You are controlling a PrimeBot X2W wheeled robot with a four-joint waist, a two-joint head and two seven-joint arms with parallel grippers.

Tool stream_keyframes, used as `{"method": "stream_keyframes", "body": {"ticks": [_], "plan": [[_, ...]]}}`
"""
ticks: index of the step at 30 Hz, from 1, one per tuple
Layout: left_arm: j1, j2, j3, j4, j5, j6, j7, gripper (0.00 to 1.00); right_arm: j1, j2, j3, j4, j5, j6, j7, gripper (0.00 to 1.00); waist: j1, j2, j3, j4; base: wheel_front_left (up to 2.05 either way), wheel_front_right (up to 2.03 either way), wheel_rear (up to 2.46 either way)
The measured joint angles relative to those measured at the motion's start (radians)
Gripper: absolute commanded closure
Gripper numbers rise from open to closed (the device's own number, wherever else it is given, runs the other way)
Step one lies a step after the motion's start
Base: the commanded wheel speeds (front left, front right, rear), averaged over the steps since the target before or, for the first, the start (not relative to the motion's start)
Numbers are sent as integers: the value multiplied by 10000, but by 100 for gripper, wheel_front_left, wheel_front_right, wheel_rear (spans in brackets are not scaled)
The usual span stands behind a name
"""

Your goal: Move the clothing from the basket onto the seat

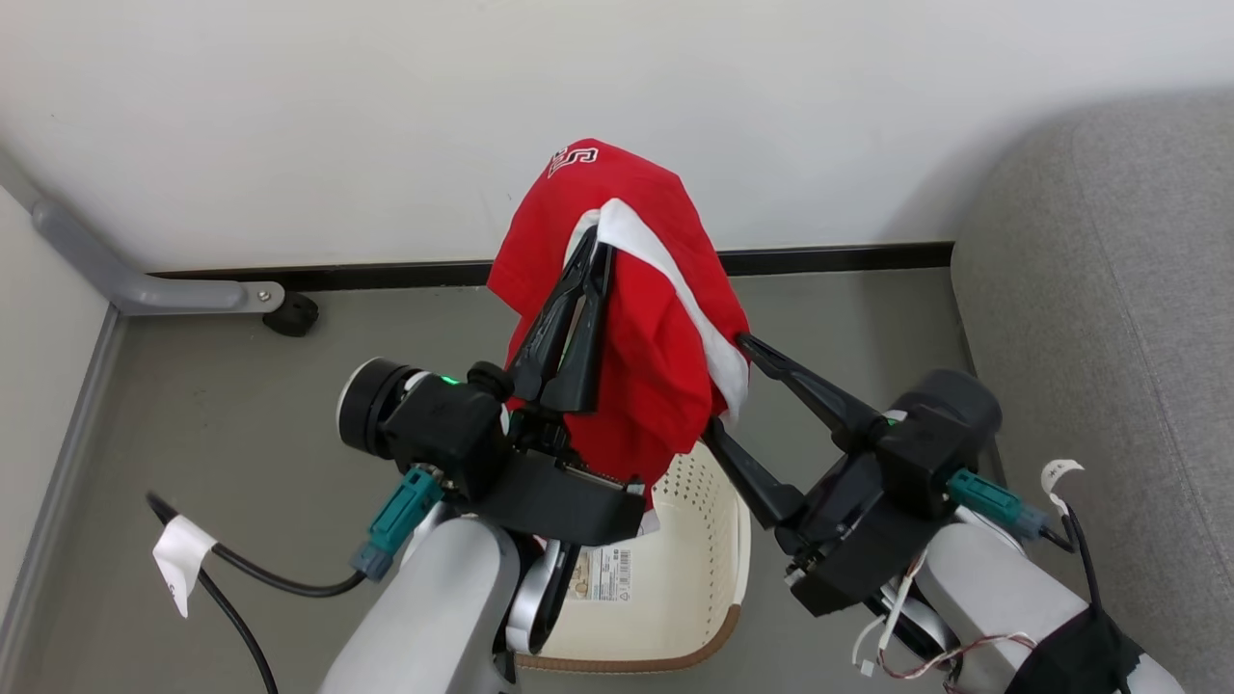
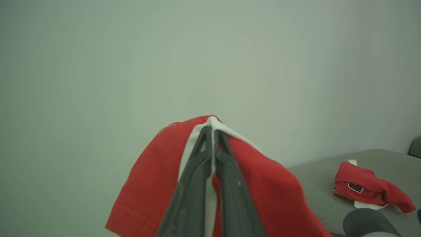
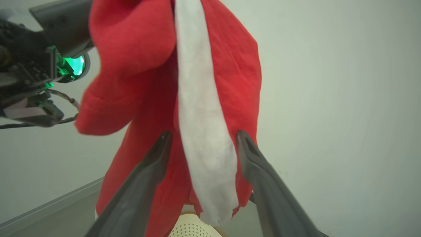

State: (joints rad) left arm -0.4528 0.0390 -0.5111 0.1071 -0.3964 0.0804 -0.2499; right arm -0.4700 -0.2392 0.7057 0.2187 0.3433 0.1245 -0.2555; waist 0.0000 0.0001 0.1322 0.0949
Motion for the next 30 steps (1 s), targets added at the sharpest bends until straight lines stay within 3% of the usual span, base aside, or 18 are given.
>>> {"method": "stream_keyframes", "body": {"ticks": [13,14,16,17,30], "plan": [[-232,-2,-257,-31,-161,88,0,100,-1663,585,813,1816,13,0,267,0,1,0,110,180,0,0,0],[-281,0,-272,-21,-169,88,0,100,-1764,639,857,1948,46,0,267,6,1,0,116,196,0,0,0],[-347,0,-284,-13,-211,90,0,100,-1899,723,947,2194,180,0,267,56,1,0,123,228,0,0,0],[-348,-2,-293,-4,-236,90,0,100,-1950,761,974,2307,259,0,263,100,0,0,125,245,0,0,0],[-344,-2,-92,238,-244,178,0,100,-2020,872,777,2660,984,0,148,100,0,0,116,253,0,0,0]]}}
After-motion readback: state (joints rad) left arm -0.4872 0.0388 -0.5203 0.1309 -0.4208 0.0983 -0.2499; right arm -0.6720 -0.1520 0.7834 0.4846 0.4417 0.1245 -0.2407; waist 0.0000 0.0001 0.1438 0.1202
